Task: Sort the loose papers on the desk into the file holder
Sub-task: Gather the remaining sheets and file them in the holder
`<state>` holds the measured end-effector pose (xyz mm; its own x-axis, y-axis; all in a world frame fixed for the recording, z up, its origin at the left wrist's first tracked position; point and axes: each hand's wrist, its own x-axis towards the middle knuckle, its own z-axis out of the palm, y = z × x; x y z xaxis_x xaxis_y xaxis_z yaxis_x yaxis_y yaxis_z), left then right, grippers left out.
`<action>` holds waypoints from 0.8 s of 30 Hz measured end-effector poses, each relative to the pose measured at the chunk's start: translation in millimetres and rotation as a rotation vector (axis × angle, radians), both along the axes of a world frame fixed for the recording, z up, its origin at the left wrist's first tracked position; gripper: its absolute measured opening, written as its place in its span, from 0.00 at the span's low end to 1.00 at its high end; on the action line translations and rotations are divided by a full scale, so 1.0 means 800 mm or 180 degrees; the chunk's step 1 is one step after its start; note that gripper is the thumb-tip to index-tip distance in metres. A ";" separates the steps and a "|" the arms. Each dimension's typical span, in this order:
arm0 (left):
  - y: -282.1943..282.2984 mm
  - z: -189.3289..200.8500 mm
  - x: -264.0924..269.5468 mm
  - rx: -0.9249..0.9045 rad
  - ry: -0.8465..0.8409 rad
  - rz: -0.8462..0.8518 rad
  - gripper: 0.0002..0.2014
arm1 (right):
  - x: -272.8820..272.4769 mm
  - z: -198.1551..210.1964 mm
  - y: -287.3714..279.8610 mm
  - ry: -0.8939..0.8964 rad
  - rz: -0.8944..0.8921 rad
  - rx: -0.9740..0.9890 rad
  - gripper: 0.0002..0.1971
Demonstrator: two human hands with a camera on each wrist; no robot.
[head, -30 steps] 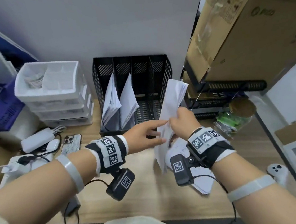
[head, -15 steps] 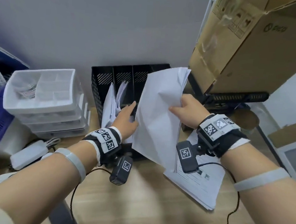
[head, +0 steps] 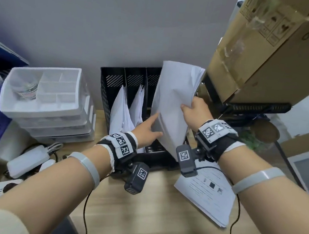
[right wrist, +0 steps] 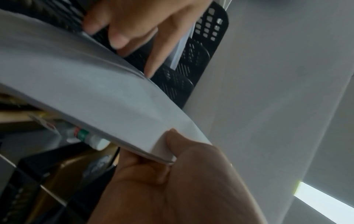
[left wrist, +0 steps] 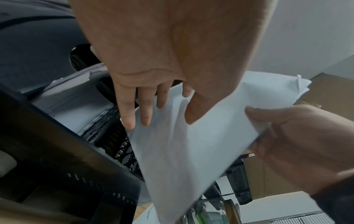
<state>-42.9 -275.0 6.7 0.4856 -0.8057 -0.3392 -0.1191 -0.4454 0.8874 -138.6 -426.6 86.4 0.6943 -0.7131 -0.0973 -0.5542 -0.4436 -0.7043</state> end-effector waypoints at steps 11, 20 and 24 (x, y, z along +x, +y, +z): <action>0.008 -0.018 0.008 0.0063 -0.0150 0.0037 0.51 | 0.021 -0.068 0.054 0.0294 0.0050 0.0799 0.17; 0.005 -0.025 0.002 -0.0234 0.0047 0.0320 0.48 | 0.011 -0.092 0.052 -0.0003 0.0274 0.0914 0.17; 0.006 -0.046 -0.011 0.0511 0.0112 0.0414 0.22 | -0.011 -0.123 0.050 0.0485 0.0449 0.0777 0.13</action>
